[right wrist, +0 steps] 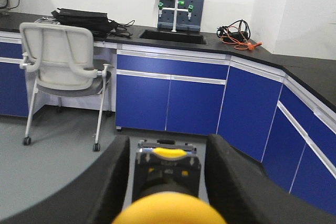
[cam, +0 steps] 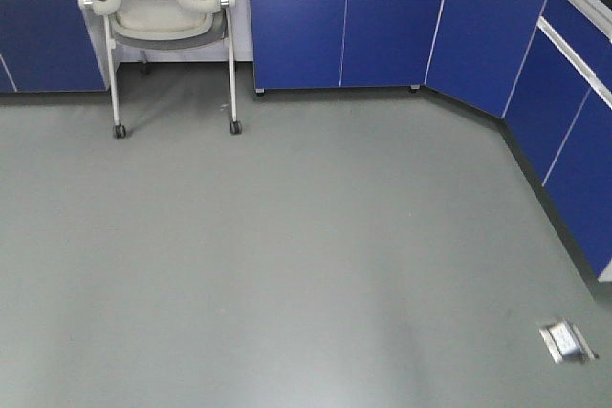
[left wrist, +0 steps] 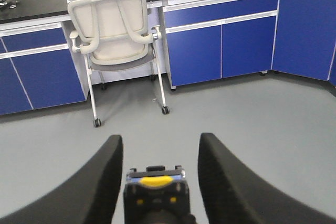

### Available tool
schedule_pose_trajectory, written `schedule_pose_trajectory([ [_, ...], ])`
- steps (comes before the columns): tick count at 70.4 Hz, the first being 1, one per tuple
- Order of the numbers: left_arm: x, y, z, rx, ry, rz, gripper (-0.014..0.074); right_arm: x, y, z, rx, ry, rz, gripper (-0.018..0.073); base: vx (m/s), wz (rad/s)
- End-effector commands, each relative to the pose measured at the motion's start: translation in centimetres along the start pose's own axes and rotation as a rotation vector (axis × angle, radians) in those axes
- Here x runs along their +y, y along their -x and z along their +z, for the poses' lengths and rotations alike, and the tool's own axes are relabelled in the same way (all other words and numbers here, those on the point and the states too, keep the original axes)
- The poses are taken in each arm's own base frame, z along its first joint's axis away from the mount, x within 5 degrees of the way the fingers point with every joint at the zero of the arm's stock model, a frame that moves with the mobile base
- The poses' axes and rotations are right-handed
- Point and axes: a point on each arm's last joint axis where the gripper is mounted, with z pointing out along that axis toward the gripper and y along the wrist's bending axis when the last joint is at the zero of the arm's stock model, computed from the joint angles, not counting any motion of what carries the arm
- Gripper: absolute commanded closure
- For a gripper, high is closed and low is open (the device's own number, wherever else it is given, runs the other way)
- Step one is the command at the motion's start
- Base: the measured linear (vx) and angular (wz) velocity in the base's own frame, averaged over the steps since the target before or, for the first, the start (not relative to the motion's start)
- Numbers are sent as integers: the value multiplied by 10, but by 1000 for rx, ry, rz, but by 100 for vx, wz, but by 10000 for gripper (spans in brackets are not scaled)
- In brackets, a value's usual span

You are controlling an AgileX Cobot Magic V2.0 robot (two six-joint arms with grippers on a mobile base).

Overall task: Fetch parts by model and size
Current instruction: 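Turn the base toward the blue-cabinet counter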

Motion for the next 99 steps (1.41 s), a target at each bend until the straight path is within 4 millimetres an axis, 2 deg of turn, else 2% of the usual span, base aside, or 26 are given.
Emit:
schedule_pose_trajectory([
  [1,1,16,-2,-100,1,-5,601,-2,17,-1,-106,-15,-4,569,63,-4],
  [58,1,16,-2,-100,1,-5,601,-2,17,-1,-106,-15,-4,569,54,-3],
  [76,1,16,-2,-100,1,-5,601,-2,17,-1,-102,-15,-4,569,35,-47],
  [99,1,16,-2,-100,1,-5,601,-2,17,-1,-103,-15,-4,569,25,-84],
])
